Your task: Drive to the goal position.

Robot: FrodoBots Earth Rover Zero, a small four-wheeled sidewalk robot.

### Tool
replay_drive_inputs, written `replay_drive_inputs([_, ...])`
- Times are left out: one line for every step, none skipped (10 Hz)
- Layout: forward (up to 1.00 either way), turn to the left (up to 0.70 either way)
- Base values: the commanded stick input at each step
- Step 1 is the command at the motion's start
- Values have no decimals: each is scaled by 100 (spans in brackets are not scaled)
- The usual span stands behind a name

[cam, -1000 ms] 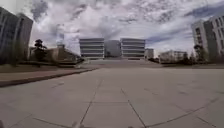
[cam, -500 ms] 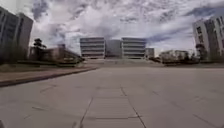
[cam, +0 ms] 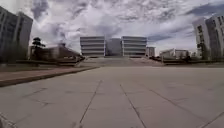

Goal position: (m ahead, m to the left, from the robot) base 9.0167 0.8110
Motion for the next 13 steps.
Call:
replay_drive_inputs([100, 0])
replay_drive_inputs([100, 0])
replay_drive_inputs([100, 0])
replay_drive_inputs([100, 0])
replay_drive_inputs([100, 0])
replay_drive_inputs([100, 0])
replay_drive_inputs([100, 0])
replay_drive_inputs([100, 0])
replay_drive_inputs([100, 0])
replay_drive_inputs([100, 0])
replay_drive_inputs([100, 0])
replay_drive_inputs([100, 0])
replay_drive_inputs([100, 0])
